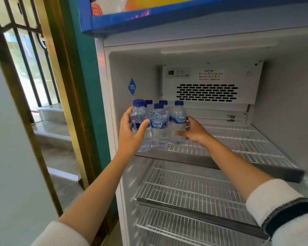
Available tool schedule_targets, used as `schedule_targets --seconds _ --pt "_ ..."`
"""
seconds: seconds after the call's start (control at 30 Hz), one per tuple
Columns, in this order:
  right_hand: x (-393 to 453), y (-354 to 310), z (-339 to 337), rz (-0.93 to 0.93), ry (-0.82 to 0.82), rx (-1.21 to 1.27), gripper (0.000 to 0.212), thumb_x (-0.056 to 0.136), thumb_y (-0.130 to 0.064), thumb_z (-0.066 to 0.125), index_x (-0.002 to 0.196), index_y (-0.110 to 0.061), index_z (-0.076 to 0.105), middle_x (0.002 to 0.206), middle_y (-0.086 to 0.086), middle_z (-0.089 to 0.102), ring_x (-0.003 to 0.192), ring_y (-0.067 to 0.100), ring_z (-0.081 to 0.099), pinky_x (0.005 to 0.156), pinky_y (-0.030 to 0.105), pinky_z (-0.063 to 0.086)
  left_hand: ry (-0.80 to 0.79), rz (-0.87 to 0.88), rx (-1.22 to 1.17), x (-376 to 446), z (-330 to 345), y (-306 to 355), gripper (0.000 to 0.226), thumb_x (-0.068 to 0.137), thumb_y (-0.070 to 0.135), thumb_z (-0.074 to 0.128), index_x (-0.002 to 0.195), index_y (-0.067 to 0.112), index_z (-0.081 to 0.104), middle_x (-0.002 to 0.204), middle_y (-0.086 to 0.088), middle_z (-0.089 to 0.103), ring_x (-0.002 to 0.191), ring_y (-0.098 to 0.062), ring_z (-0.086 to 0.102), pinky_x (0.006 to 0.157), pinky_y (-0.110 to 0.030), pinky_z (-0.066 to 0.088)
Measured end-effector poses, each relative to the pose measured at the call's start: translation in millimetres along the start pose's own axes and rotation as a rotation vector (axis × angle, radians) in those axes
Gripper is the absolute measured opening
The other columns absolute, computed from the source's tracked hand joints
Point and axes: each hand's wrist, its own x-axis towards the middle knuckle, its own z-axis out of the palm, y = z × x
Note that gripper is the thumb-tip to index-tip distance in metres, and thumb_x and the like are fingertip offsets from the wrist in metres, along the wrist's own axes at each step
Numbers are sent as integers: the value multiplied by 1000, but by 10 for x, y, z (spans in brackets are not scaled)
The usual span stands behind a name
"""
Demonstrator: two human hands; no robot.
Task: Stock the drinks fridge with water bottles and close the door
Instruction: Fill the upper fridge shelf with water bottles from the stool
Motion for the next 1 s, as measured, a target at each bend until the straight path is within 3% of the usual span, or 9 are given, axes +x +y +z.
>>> schedule_targets --seconds 0.07,0.23,0.37,0.53,0.63,0.77,0.9,1.0 --pt "-11 6 19 -27 39 -52 75 72 -27 84 134 -13 44 122 4 57 106 21 56 88 35 50 2 2 5 2 1 -1 64 85 45 63 141 26 36 137 8 49 123 -6 51 103 -32 46" --pt "-71 -34 53 -52 53 -81 77 72 -30 84 134 -12 42 116 -2 53 102 16 52 84 27 42 7 -11 -2 -6 2 18 62 88 36 65 142 23 36 137 6 49 121 -5 51 99 -22 45" --pt "-96 -45 57 -32 -11 -90 82 74 -29 83 139 -15 34 127 -4 50 110 15 52 94 38 50 17 -9 3 -30 3 33 60 89 35 65 140 24 37 134 9 50 120 -4 52 98 -22 45" --pt "-135 -74 56 -34 6 -101 78 76 -22 80 139 -14 35 135 5 51 111 17 53 94 44 52 24 -8 53 -60 7 116 58 89 36 65 139 27 36 132 13 48 121 -7 52 102 -32 47" --pt "-190 -109 44 -13 3 -88 82 74 -27 82 140 -16 33 137 6 50 115 20 53 93 47 52 39 0 90 -78 77 200 61 88 38 66 139 23 38 137 4 50 123 -12 51 105 -37 45" --pt "-302 -147 -54 54 -124 -202 99 74 -36 81 148 -18 18 141 6 44 119 25 52 84 34 51 113 9 116 -159 263 320 63 87 38 67 140 18 39 138 1 51 123 -11 50 106 -36 44" --pt "-513 -15 -259 112 -154 -383 103 77 -42 77 152 -18 10 148 9 41 128 27 47 97 33 41 98 21 66 -184 487 417 68 85 43 69 140 17 40 136 1 52 122 -13 52 103 -40 46" --pt "-660 125 -382 162 -120 -432 99 81 -50 71 153 -16 12 149 12 39 130 29 46 98 33 39 62 6 69 -197 686 495 69 84 43 69 141 19 39 140 3 49 123 -9 48 105 -32 43"
